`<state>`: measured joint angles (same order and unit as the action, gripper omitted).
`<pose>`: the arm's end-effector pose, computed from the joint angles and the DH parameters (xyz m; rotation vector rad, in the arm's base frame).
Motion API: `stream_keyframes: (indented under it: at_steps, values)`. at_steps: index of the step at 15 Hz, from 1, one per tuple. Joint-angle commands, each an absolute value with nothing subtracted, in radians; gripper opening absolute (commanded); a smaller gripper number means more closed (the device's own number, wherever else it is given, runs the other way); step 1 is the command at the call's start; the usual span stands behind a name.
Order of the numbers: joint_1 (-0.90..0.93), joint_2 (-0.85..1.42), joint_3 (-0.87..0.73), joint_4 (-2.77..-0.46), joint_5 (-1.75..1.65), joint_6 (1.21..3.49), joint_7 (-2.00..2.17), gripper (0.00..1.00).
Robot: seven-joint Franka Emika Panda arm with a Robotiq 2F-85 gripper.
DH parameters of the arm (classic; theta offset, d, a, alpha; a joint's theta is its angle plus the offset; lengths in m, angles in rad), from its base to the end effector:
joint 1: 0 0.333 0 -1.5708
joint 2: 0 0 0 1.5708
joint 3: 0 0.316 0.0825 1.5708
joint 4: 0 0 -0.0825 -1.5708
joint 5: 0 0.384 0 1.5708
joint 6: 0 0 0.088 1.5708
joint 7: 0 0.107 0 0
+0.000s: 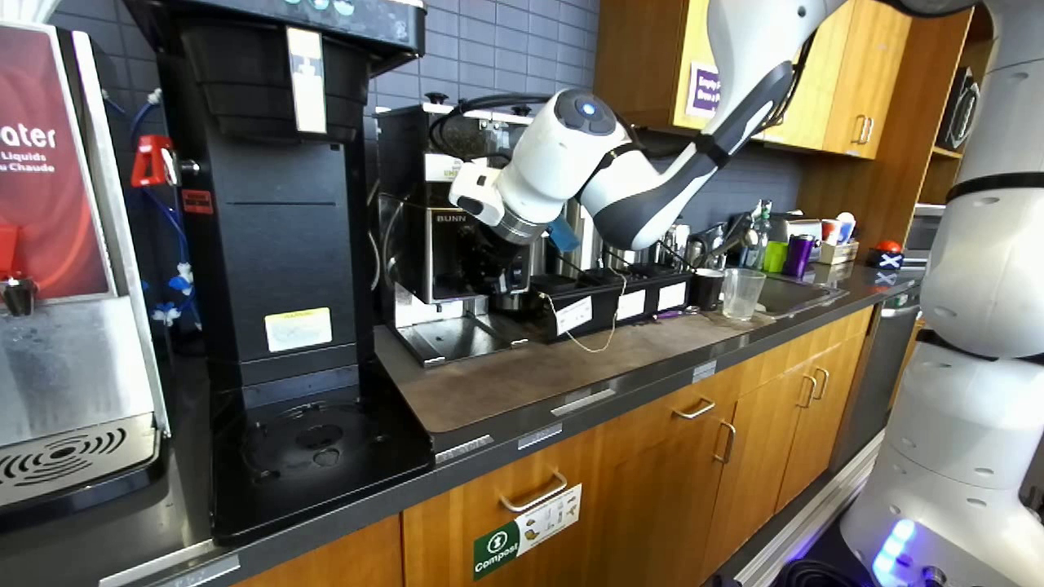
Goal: Press a button on the coffeemaker
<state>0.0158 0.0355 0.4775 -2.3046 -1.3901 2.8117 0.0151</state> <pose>0.4410 0.2908 0.3569 1.6093 1.8775 0.7086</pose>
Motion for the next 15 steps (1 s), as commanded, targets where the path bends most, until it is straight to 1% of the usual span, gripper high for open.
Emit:
stream_keyframes:
  at_steps: [1, 15]
  values:
    - [0.018, -0.009, 0.482, -2.321, -1.386, 2.805, -0.005, 0.0]
    - [0.013, 0.011, 0.479, -2.285, -1.44, 2.827, 0.015, 0.0]
